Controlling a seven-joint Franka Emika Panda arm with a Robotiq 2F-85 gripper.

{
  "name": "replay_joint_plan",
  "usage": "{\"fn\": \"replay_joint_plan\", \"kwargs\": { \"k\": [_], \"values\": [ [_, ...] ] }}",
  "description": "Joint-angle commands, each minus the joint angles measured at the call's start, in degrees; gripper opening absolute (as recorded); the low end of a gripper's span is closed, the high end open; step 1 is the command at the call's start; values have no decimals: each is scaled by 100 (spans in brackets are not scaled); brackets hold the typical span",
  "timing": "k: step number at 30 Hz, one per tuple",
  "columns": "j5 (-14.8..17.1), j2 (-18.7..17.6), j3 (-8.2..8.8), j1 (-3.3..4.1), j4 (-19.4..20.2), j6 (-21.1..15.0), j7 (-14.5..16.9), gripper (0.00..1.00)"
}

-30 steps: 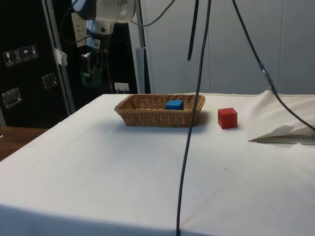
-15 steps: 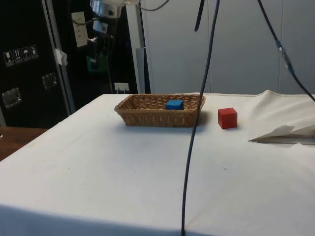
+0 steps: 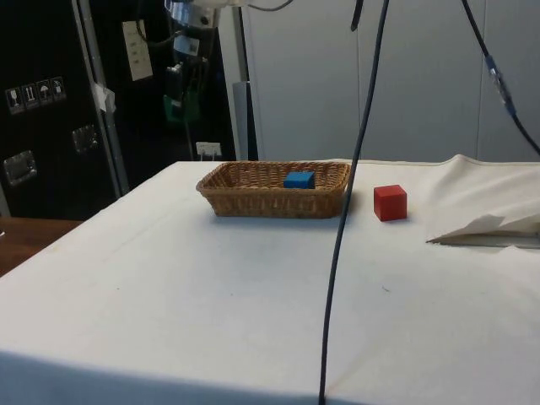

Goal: Pick up exactly two blocks and place them into the basket.

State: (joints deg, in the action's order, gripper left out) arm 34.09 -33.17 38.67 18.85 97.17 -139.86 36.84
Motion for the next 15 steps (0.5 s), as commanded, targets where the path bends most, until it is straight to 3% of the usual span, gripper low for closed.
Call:
{"fn": "replay_joint_plan", "kwargs": {
  "k": [1,6,7,8,15],
  "values": [
    [-29,63,46,80,143,-138,17,3],
    [-97,189,-17,183,521,-401,40,3],
    [-63,97,-69,109,367,-292,11,3],
    [-80,223,-52,212,670,-516,63,3],
    [-40,315,-206,235,1112,-865,120,3]
  ]
}}
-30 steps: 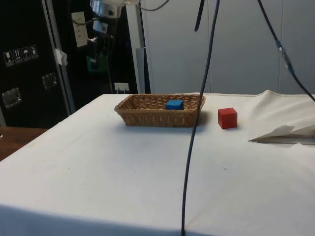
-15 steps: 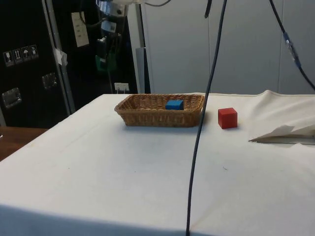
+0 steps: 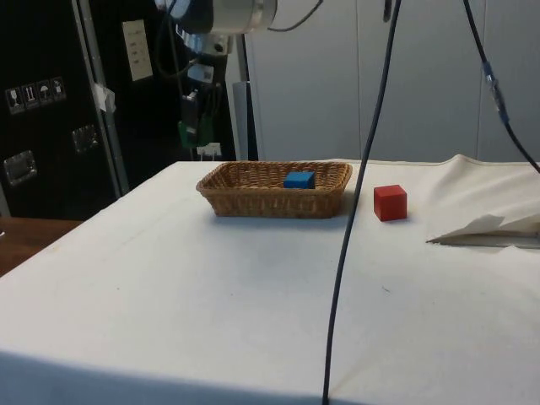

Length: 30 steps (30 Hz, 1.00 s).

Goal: Pick up exactly two blocks and place them into the basket.

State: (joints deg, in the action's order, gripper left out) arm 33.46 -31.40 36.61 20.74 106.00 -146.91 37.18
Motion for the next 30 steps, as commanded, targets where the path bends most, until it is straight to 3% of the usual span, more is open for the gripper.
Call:
{"fn": "replay_joint_plan", "kwargs": {
  "k": [1,2,3,10,11,13,18,19,28,29,30],
  "values": [
    [29,149,-17,40,286,-206,97,3],
    [0,11,-23,0,57,-57,6,3],
    [29,178,-46,40,390,-281,115,3],
    [6,304,-80,46,745,-487,201,3],
    [0,195,-97,6,579,-361,143,3],
    [17,367,-109,40,917,-584,258,3],
    [63,481,-201,6,1289,-848,361,3],
    [0,401,-172,6,1186,-739,281,3],
    [275,602,-424,-63,1925,-1444,602,3],
    [178,521,-321,0,1902,-1358,487,3],
    [315,602,-447,-63,1988,-1507,630,3]
  ]
}}
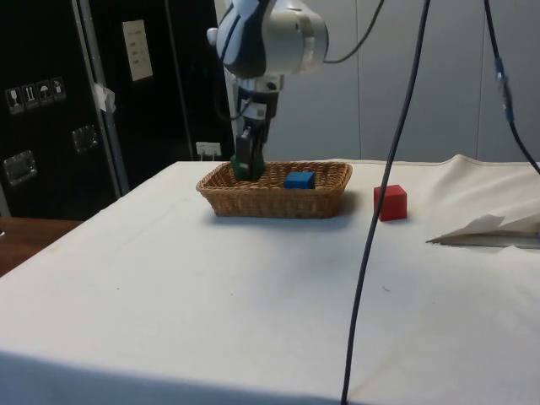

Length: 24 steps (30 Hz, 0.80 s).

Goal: Pick up exactly two blocks and place them into the basket.

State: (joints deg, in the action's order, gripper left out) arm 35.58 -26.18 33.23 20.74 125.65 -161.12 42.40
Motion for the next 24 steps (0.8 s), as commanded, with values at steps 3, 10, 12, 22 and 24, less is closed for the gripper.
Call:
{"fn": "replay_joint_plan", "kwargs": {
  "k": [3,10,12,22,24],
  "values": [
    [235,86,-178,-74,183,-241,212,3],
    [544,11,-332,-132,309,-378,344,3],
    [613,-46,-378,-149,298,-378,344,3],
    [802,-286,-407,-172,201,-338,327,5],
    [796,-281,-401,-172,201,-338,321,19]
  ]
}}
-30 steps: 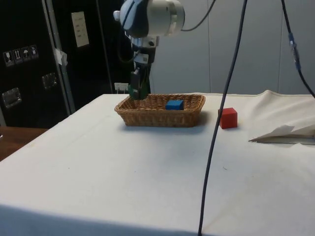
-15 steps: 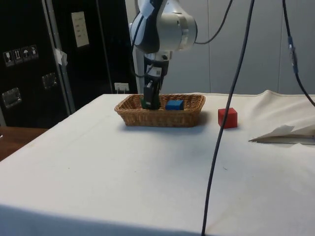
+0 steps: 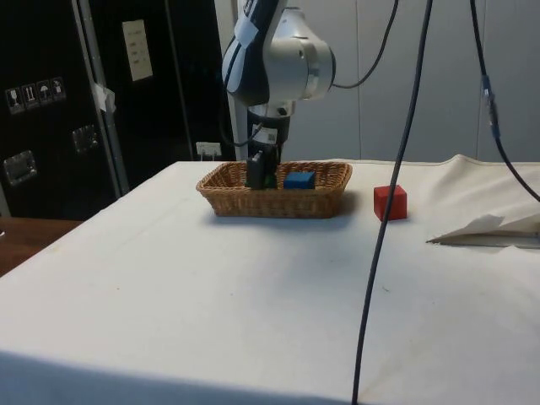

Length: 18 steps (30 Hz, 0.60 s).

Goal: Pick up exactly two blocks and place them into the basket.

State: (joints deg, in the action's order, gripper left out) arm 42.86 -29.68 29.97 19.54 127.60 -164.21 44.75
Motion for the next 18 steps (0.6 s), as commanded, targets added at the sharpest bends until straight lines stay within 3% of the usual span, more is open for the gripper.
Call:
{"fn": "replay_joint_plan", "kwargs": {
  "k": [1,2,3,7,8,15,17,18],
  "values": [
    [63,74,-69,-52,11,-29,80,38],
    [0,0,0,0,0,0,0,38],
    [63,74,-63,-52,11,-29,74,53],
    [57,80,-52,-46,17,-29,69,94],
    [57,86,-52,-46,17,-29,69,100],
    [46,86,-40,-46,23,-23,69,100],
    [-17,172,46,-6,80,11,46,100],
    [-6,40,17,-11,6,0,0,100]
  ]
}}
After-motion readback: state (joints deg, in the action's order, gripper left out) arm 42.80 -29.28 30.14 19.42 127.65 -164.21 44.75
